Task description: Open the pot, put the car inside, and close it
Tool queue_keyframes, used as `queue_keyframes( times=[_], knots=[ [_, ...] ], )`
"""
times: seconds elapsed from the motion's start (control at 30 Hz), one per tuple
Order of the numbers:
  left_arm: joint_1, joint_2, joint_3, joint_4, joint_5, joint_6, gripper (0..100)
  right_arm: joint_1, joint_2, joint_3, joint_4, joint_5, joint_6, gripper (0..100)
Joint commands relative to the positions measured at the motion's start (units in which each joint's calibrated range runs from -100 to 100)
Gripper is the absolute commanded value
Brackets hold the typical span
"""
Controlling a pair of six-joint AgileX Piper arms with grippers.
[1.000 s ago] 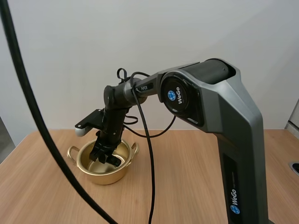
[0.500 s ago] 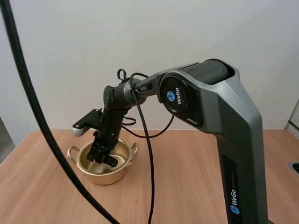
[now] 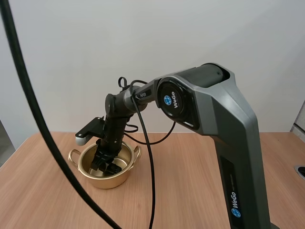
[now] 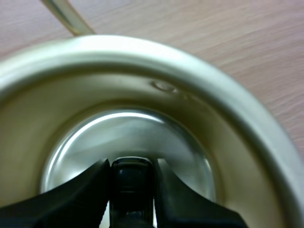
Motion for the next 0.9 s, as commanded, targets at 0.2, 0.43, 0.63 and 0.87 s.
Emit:
queue_keyframes(
  times=[0.2, 0.43, 0.63, 0.87],
  knots=[
    [0.03, 0.0, 0.1, 0.0, 0.7, 0.0, 0, 0.1, 2.1, 0.0, -0.8, -0.5, -0.3, 0],
    [0.03, 0.0, 0.1, 0.0, 0.7, 0.0, 0, 0.1, 2.8, 0.0, -1.3, -0.6, -0.3, 0],
    [0.03, 0.0, 0.1, 0.0, 0.7, 0.0, 0, 0.1, 2.8, 0.0, -1.3, -0.6, -0.3, 78],
    [0.03, 0.0, 0.1, 0.0, 0.7, 0.0, 0, 0.1, 2.7, 0.0, -1.3, -0.5, -0.3, 89]
  ],
)
